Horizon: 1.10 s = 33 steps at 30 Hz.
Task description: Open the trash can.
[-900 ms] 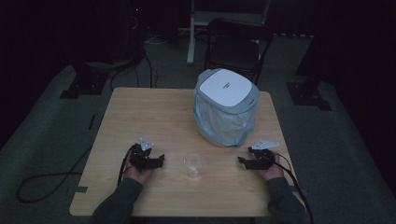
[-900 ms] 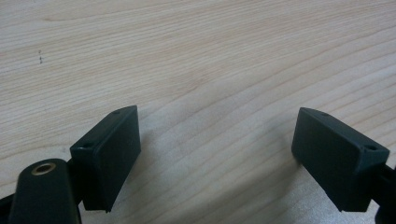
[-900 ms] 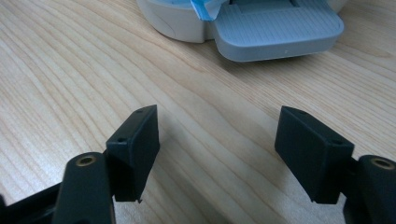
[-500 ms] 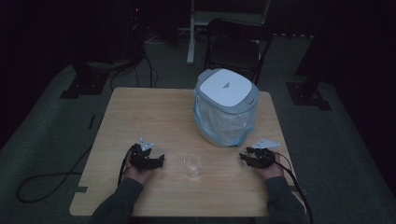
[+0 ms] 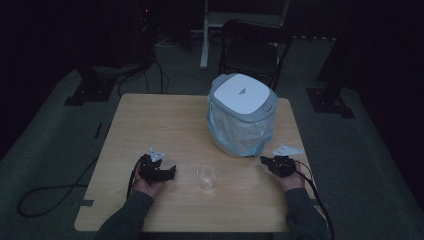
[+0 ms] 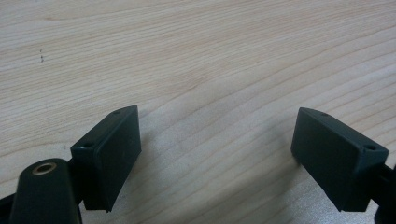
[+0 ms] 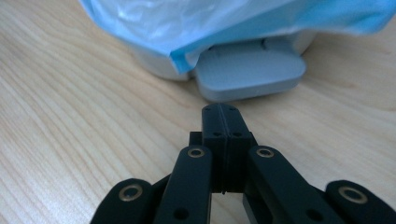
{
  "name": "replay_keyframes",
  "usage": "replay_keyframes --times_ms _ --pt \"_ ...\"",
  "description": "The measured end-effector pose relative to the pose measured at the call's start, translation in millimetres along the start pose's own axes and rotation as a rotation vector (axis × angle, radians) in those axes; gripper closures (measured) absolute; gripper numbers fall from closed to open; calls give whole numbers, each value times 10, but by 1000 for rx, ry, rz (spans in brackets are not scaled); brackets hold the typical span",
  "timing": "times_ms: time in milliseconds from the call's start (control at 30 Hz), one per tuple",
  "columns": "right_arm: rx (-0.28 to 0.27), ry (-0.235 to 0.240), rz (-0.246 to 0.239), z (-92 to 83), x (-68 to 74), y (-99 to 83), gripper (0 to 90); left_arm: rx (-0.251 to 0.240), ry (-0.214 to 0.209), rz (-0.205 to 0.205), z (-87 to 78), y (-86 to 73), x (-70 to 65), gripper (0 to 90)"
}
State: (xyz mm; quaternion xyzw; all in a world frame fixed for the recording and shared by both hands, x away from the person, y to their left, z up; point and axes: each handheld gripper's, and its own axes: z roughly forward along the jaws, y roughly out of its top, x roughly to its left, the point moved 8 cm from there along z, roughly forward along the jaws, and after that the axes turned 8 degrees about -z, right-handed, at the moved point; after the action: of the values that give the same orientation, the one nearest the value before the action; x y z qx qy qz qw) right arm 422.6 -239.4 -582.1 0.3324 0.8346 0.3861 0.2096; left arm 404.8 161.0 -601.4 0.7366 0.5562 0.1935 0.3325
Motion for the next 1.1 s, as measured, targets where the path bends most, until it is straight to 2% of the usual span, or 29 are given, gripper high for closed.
replay_keyframes --times_ms 267,467,600,833,1100 --pt "-41 -35 -2 -11 -76 147 899 2 -1 2 1 1 0 162" --pt "-45 -57 -6 59 -179 273 900 3 0 3 -1 -1 1 162" --pt "-44 -62 -1 120 -228 294 899 3 0 3 -3 -3 1 162" --pt "-58 -39 9 239 -175 272 899 2 1 0 -6 -7 -2 162" --pt "-74 -53 -18 261 -155 269 900 3 0 4 -11 -12 -1 162"
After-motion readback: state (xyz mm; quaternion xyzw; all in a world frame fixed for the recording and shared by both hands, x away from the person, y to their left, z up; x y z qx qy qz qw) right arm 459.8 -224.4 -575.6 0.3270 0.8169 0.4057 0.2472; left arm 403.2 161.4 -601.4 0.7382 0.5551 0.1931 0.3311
